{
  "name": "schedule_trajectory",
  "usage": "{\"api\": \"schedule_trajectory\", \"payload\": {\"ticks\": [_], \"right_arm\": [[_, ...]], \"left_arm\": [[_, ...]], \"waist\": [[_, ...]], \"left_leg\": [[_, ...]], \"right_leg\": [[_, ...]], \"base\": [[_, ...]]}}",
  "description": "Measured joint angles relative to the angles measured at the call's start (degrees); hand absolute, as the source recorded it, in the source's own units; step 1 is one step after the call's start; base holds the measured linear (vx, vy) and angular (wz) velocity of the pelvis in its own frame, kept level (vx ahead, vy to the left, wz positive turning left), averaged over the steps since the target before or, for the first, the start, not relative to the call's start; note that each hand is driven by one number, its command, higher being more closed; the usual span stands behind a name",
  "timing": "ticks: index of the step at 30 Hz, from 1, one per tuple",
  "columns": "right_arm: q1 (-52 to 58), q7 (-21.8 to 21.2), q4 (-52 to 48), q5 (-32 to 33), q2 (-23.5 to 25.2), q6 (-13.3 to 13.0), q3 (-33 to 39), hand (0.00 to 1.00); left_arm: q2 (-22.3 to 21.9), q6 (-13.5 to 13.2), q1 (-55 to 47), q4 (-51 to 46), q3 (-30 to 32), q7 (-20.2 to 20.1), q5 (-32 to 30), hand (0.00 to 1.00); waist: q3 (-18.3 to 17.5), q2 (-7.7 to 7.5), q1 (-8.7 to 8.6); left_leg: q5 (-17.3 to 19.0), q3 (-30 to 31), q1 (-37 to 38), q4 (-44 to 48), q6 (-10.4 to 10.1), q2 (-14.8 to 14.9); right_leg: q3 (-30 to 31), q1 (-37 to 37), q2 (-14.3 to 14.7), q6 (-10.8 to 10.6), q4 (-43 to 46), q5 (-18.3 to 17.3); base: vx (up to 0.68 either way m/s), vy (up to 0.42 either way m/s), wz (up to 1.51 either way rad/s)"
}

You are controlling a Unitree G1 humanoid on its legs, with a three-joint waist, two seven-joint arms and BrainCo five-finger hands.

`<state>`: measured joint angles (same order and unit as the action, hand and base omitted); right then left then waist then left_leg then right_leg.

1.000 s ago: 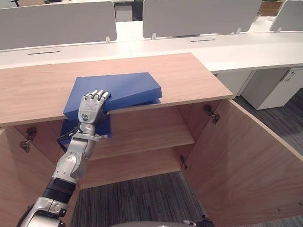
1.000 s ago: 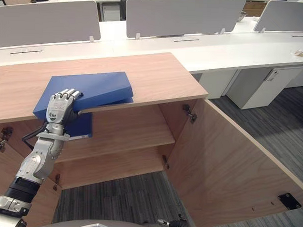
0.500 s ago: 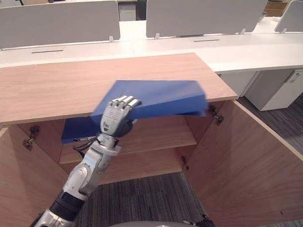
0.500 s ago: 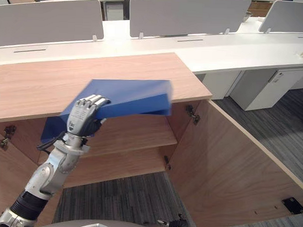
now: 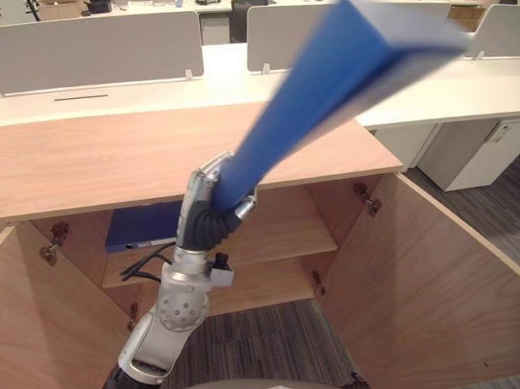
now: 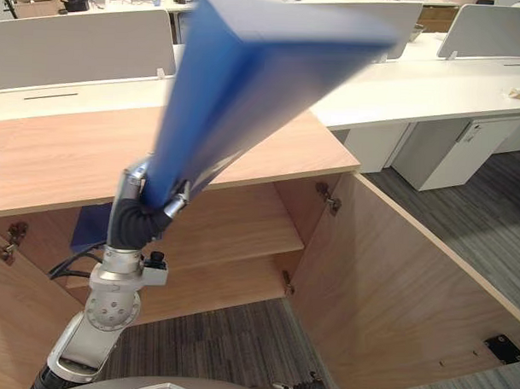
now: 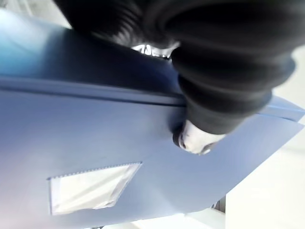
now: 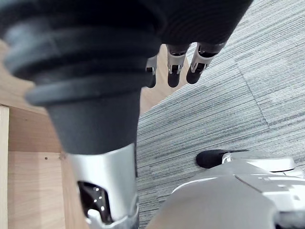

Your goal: Walk over to the cabinet, pick up the folder, carry it to the office cabinet, place the folder inside the office cabinet, then close the office cabinet door

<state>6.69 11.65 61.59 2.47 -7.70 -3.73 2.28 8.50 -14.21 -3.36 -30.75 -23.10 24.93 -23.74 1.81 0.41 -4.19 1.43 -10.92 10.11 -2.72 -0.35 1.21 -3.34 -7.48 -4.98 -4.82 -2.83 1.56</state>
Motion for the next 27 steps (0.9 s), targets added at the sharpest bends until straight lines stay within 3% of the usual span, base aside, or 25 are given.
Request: {"api": "schedule_trajectory", "payload": {"ticks": [3,7,14,17,24,27], "right_arm": [[1.12,1.21,-2.67,1.92,0.13,-0.46,-0.1,0.0],[1.28,1.46,-8.83,2.93,0.91,-1.57,-0.1,0.0],[2.42,1.49,-27.59,4.61,5.28,-3.29,0.17,0.0],[3.73,1.48,-38.63,5.15,7.03,-4.83,0.67,0.0],[6.79,1.2,-60.3,7.38,10.67,-8.86,0.85,0.0],[6.94,1.14,-69.67,7.36,10.89,-11.07,0.89,0.0]], "left_arm": [[-2.1,-2.35,-2.76,-3.74,0.92,1.09,12.51,1.0],[-3.52,-3.84,-5.59,-4.74,3.15,0.12,22.85,1.0],[-4.72,-3.9,-11.95,-4.48,5.76,-8.09,39.62,1.0],[-5.27,-3.89,-13.2,-3.95,7.95,-10.98,41.97,1.0],[-5.29,-3.82,-13.89,-1.16,11.62,-13.7,43.68,1.0],[-5.31,-3.83,-13.8,-1.17,13.42,-14.04,42.63,1.0]], "waist": [[0.0,0.0,0.99],[0.02,-0.03,1.1],[0.29,-0.46,2.23],[0.44,-0.76,2.26],[1.86,-2.88,2.2],[2.02,-2.92,2.04]], "left_leg": [[0.01,-0.04,-0.22,0.1,0.02,0.0],[0.02,0.04,-1.06,0.5,0.1,0.02],[-0.73,1.11,-1.08,-0.55,0.54,-0.45],[-0.91,1.37,-1.24,-0.45,0.79,-0.73],[-0.87,1.44,-1.2,-0.43,0.81,-0.79],[-0.7,1.24,-1.14,-0.42,0.91,-0.95]], "right_leg": [[0.09,0.35,-0.02,0.01,0.36,-0.13],[0.02,0.73,-0.02,0.01,1.16,-0.41],[-1.02,0.94,-0.52,-0.29,1.79,-0.93],[-1.31,1.45,-0.78,-0.38,1.88,-0.87],[-1.47,1.45,-0.85,-0.4,1.83,-0.85],[-1.27,1.47,-0.94,-0.4,1.66,-0.85]], "base": [[-0.01,-0.005,0.0],[-0.03,-0.01,0.01],[-0.03,-0.008,0.08],[0.01,0.01,0.06],[0.0,0.0,0.0],[0.0,0.004,-0.02]]}}
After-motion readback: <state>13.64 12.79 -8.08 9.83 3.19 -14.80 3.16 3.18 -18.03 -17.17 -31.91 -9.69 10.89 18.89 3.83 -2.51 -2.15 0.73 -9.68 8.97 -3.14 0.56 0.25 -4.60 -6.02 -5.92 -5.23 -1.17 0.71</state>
